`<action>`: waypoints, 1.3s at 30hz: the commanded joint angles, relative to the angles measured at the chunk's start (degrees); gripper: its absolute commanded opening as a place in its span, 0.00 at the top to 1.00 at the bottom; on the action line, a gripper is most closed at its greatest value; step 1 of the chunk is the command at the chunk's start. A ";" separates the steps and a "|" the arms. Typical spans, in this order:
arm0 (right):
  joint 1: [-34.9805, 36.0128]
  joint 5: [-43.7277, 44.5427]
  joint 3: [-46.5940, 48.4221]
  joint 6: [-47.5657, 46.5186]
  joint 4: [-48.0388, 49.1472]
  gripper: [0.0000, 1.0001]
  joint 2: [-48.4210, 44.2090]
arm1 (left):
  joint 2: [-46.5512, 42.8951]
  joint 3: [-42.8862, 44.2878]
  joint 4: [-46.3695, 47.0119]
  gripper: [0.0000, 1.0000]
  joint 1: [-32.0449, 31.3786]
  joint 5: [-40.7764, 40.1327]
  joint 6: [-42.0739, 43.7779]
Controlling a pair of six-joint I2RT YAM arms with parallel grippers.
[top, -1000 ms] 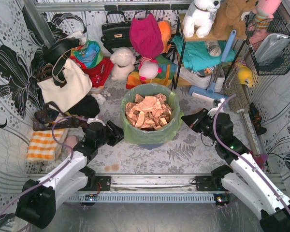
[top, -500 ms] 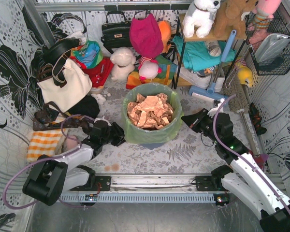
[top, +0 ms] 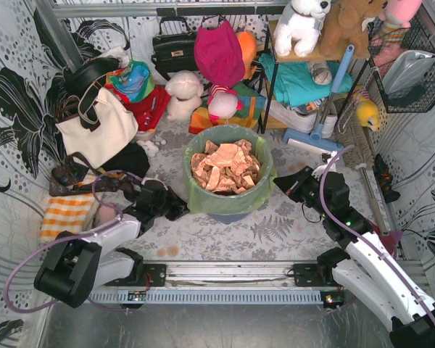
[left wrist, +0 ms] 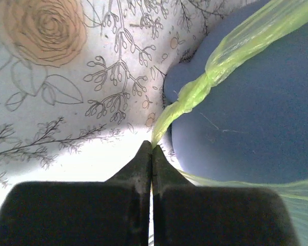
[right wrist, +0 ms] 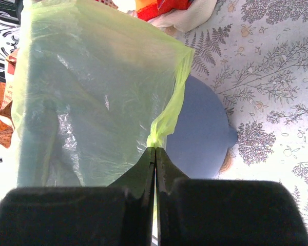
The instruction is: Tie the trash bag
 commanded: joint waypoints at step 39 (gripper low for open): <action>-0.17 -9.48 17.93 -0.32 20.54 1.00 4.84 | -24.54 40.06 -14.39 1.00 0.19 1.01 17.21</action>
